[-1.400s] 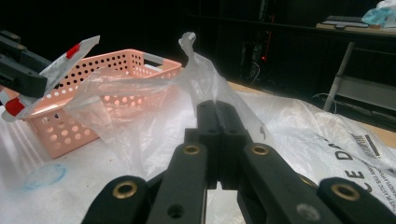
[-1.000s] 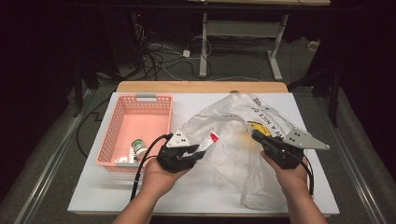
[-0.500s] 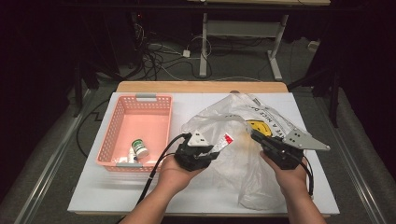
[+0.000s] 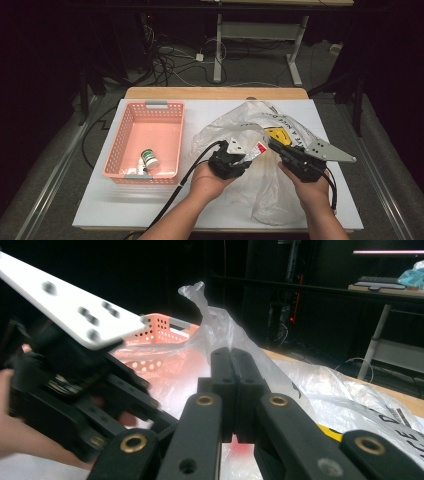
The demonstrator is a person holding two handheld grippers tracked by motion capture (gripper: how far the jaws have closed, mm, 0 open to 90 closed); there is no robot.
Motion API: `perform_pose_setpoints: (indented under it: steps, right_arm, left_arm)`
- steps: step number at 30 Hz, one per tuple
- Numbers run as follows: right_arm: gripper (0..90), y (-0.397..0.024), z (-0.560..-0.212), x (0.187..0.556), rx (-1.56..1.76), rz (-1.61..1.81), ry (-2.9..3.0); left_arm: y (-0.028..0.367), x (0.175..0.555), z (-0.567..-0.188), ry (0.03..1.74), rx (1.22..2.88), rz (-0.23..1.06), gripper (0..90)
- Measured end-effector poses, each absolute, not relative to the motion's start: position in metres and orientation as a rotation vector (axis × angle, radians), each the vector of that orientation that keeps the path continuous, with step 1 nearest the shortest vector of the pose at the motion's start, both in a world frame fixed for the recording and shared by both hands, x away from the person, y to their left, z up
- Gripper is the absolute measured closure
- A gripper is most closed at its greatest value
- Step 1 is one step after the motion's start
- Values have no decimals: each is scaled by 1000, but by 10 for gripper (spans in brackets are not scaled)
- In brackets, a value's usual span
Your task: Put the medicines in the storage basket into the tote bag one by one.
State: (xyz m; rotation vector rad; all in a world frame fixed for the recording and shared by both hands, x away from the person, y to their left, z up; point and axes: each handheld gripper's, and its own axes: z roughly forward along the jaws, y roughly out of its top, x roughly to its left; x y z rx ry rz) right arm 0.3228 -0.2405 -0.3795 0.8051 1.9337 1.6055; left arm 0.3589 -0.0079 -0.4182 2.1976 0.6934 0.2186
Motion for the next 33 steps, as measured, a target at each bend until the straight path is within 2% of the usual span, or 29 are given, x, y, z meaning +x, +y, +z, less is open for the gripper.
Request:
perform_pose_setpoints:
  steps: [16, 17, 19, 20, 21, 23, 27, 28, 33]
  right_arm:
    - [900, -246, -380, 325, 824, 1626, 1921]
    - [900, -246, -381, 325, 825, 1625, 1922]
    - [900, -248, -380, 325, 837, 1629, 1914]
    - [900, -249, -380, 325, 832, 1627, 1913]
    - [900, -250, -379, 325, 839, 1633, 1905]
    - [900, -252, -378, 325, 835, 1632, 1899]
    - [900, -252, -379, 326, 838, 1630, 1904]
    - [900, -252, -380, 326, 836, 1628, 1905]
    - [900, -254, -382, 327, 850, 1621, 1910]
  left_arm:
    - [-50, 386, -460, 754, 2251, 248, 676]
    - [-47, 389, -460, 713, 2319, 260, 676]
    - [-48, 392, -463, 700, 2338, 248, 676]
    - [-52, 391, -467, 737, 2288, 231, 676]
    - [-49, 394, -465, 699, 2352, 247, 675]
    - [-56, 392, -472, 787, 2246, 249, 674]
    - [-59, 393, -475, 783, 2238, 245, 669]
    - [-59, 393, -475, 786, 2229, 237, 663]
    - [-56, 387, -471, 752, 2214, 219, 513]
